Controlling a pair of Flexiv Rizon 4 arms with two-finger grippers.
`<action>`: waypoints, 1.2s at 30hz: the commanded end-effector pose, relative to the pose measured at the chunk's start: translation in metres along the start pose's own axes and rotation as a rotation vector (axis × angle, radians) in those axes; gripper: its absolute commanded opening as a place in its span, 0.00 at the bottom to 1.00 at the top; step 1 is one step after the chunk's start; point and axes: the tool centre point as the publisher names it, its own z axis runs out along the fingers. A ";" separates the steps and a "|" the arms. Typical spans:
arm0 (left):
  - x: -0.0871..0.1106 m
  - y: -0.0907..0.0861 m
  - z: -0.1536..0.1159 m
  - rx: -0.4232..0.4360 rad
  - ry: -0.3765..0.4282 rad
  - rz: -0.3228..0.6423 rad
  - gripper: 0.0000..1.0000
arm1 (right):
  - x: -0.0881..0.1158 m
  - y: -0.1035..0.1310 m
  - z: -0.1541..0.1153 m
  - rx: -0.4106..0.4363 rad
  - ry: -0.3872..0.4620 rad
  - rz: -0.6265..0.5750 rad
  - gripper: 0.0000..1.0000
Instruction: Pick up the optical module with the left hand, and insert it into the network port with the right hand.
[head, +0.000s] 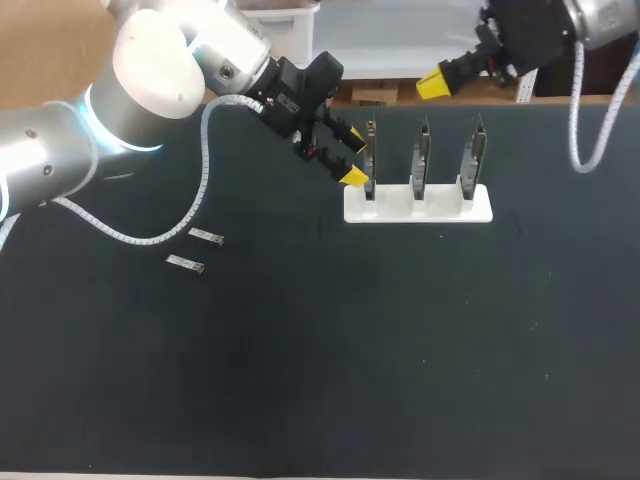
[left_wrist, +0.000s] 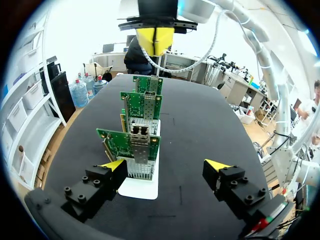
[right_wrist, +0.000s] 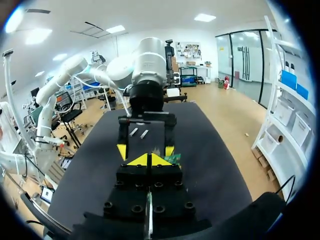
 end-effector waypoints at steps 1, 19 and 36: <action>-0.001 0.001 0.000 0.002 0.005 -0.003 1.00 | 0.012 0.013 -0.012 0.041 -0.001 0.013 0.00; -0.001 0.001 0.000 0.002 0.005 -0.003 1.00 | 0.038 0.011 -0.024 0.007 0.047 0.023 0.00; -0.001 0.001 0.000 0.002 0.005 -0.003 1.00 | 0.050 0.003 -0.020 -0.035 0.066 0.034 0.00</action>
